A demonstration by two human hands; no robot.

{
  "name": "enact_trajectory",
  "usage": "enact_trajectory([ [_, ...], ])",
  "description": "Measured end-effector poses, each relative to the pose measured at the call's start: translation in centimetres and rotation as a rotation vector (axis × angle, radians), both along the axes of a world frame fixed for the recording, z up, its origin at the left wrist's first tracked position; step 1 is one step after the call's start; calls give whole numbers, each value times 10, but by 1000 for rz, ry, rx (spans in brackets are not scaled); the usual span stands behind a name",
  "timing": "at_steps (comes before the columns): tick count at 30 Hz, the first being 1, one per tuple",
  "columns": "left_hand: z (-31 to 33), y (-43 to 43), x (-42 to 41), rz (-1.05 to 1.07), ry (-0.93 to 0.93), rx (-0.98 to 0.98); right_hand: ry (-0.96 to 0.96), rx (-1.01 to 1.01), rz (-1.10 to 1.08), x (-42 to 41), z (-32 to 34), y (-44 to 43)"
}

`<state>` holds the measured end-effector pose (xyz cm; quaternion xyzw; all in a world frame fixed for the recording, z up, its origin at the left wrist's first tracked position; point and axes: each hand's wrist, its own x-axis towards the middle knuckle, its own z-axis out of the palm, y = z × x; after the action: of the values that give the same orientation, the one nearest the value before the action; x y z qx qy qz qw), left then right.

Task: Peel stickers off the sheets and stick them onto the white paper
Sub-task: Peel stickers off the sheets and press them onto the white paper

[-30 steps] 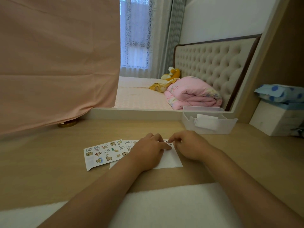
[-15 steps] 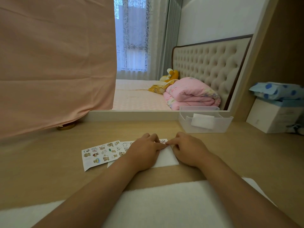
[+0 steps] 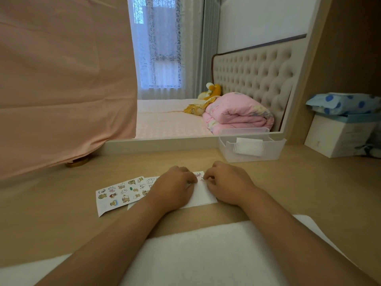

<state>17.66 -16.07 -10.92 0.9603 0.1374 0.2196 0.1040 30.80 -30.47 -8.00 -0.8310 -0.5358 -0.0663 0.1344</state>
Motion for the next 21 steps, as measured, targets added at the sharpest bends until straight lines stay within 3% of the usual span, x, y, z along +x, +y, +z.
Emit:
enact_trajectory([
  [4,12,5,-3,17,-119,-308,47,69,28,-8,4,5],
  [8,36,10,-16,54,-155,-389,138,122,76,-23,9,13],
  [15,54,38,-103,207,114,-151,270,81,233,-70,30,39],
  [21,58,47,-172,367,318,-175,210,-32,362,-126,34,78],
])
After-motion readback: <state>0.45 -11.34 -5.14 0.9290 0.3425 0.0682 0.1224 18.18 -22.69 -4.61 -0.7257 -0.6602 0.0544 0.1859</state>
